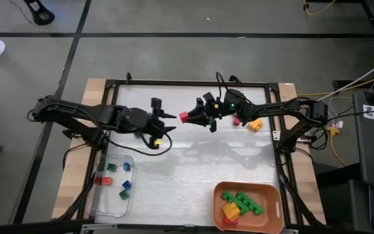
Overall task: Sort blocks by size
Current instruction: Put the small red block into the transparent bin
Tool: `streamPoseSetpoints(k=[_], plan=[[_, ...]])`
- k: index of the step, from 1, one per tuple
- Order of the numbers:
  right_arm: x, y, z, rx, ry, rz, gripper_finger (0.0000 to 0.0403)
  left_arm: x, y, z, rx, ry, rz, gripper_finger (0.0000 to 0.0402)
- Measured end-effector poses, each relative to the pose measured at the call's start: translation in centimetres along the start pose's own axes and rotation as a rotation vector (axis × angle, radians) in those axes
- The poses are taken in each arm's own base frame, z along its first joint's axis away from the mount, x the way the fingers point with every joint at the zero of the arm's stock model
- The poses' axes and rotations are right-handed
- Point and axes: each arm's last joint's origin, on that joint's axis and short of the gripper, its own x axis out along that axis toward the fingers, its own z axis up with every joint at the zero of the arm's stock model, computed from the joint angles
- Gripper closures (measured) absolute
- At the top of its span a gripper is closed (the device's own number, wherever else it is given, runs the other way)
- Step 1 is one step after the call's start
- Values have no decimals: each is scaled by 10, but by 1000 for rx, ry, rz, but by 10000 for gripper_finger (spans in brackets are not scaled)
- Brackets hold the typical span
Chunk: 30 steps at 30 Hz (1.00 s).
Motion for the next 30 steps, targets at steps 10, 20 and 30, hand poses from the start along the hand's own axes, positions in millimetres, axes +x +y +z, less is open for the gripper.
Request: streamPoseSetpoints(k=[10,20,30], plan=[[0,-1,0,5,-6,-15,265,33,-12,7,120,36,111,231],[0,0,0,-1,-14,-9,265,46,-15,7,127,52,132,231],[0,0,1,-4,-21,-8,265,47,-13,4,153,91,168,231]])
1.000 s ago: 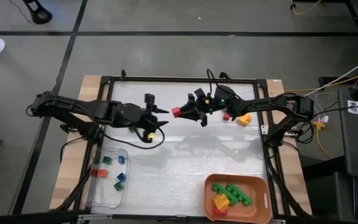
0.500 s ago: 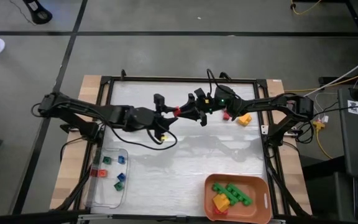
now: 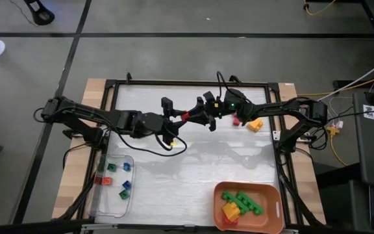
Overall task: Sort blocks by size
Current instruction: Put the small red block into the transparent bin
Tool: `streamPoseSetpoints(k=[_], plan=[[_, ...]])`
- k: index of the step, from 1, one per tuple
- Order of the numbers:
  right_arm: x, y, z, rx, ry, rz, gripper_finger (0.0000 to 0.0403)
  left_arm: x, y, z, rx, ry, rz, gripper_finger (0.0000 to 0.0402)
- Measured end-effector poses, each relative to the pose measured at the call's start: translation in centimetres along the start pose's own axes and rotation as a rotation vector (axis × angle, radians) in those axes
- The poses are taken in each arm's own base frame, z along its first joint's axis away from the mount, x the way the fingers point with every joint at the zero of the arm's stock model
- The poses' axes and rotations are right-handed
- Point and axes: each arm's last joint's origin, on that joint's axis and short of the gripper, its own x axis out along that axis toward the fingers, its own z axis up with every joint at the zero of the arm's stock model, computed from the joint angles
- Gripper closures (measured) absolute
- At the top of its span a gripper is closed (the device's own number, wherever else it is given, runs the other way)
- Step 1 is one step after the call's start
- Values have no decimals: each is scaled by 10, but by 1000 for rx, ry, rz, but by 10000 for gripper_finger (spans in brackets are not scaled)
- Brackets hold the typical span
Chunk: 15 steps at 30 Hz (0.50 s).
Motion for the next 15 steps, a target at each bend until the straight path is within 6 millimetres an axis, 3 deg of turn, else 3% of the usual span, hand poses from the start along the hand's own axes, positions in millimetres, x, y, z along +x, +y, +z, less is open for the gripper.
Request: streamPoseSetpoints(k=[5,11,15], plan=[[0,0,1,0,-7,2,265,3,-1,-2,33,63,52,234],[0,0,0,29,2,-1,265,7,-5,-3,49,93,65,285],[0,-1,0,32,-2,-9,264,7,-6,-2,30,90,64,285]])
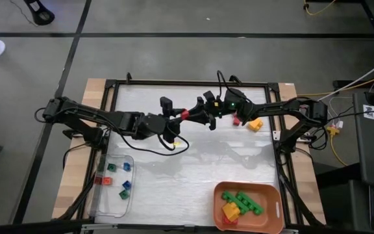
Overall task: Sort blocks by size
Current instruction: Put the small red block into the transparent bin
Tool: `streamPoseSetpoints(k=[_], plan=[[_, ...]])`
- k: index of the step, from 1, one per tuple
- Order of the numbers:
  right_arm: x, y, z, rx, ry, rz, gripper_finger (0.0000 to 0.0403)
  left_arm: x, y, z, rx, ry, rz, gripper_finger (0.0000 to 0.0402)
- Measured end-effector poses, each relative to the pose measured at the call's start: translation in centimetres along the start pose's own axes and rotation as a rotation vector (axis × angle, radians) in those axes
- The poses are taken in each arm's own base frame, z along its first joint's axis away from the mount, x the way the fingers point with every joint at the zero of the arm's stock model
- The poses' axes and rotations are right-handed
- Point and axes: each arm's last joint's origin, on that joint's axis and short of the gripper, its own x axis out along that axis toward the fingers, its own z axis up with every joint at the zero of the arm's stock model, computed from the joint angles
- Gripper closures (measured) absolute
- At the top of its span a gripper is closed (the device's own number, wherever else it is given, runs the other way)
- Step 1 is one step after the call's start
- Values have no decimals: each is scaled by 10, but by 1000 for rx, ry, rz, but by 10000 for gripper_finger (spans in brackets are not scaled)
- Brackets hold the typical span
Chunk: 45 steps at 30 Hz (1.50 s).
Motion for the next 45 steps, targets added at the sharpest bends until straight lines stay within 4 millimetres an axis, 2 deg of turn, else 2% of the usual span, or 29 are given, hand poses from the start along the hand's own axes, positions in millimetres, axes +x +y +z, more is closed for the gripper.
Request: streamPoseSetpoints(k=[12,20,23,27,30,32,35,39,42,45], plan=[[1,0,-2,4,19,-20,258,-13,-9,8,7,-17,14,283],[0,0,-2,4,47,12,173,-31,-14,13,-86,-50,-11,283],[0,-1,-3,-4,55,4,153,-46,-15,13,-154,-73,-44,281],[-1,-4,-6,-49,85,-9,148,-75,-15,7,-238,-80,-115,282],[-1,-6,-11,-43,125,-24,155,-103,-14,-4,-331,-73,-197,280],[-1,-7,-13,-25,150,-36,159,-122,-14,-15,-421,-55,-311,277],[-2,-10,-18,9,194,-61,163,-146,-15,-33,-600,45,-534,275],[-4,-12,-23,43,239,-87,164,-170,-23,-52,-837,334,-781,274],[-4,-13,-25,56,256,-98,164,-184,-31,-62,-949,564,-829,274],[-4,-13,-26,60,261,-101,164,-193,-39,-68,-997,716,-810,273]])
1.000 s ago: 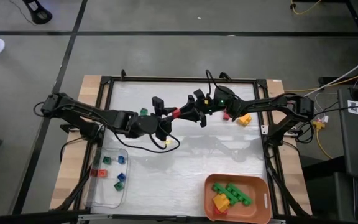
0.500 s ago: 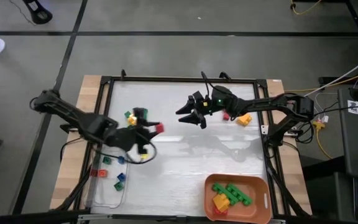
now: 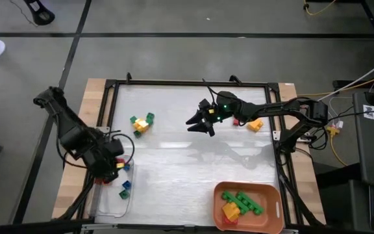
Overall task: Sort blocks by size
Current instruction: Put the small red block into the transparent bin, then put the small green block into the transparent bin
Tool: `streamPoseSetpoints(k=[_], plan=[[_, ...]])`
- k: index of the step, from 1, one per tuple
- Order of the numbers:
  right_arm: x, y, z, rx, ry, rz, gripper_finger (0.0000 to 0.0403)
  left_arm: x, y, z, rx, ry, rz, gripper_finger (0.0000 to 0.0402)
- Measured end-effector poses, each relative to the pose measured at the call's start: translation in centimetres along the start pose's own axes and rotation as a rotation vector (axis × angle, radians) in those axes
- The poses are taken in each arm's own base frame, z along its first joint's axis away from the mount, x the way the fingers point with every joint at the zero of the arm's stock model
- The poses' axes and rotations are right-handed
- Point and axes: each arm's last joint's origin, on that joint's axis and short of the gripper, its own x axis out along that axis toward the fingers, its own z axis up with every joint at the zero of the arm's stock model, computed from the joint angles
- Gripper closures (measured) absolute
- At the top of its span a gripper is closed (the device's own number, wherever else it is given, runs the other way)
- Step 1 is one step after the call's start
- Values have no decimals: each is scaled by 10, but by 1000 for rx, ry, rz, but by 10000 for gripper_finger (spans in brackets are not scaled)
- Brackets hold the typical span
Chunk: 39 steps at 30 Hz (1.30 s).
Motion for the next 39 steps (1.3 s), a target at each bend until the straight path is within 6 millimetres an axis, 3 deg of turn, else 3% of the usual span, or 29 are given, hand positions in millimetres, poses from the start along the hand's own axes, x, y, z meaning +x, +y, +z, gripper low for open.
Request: streamPoseSetpoints(k=[5,13,19,23,30,39], plan=[[0,0,0,0,0,0,164,2,-2,-13,-146,113,43,272],[0,0,0,2,2,-1,164,11,-9,-17,-147,139,85,227],[0,0,-1,3,3,-2,164,19,-14,-16,-33,140,112,196],[0,0,0,3,3,-2,164,21,-15,-13,64,49,135,192],[0,0,0,2,3,-2,164,23,-5,16,86,-261,270,192],[0,0,-1,3,3,-2,164,30,35,86,-24,-304,447,192]])
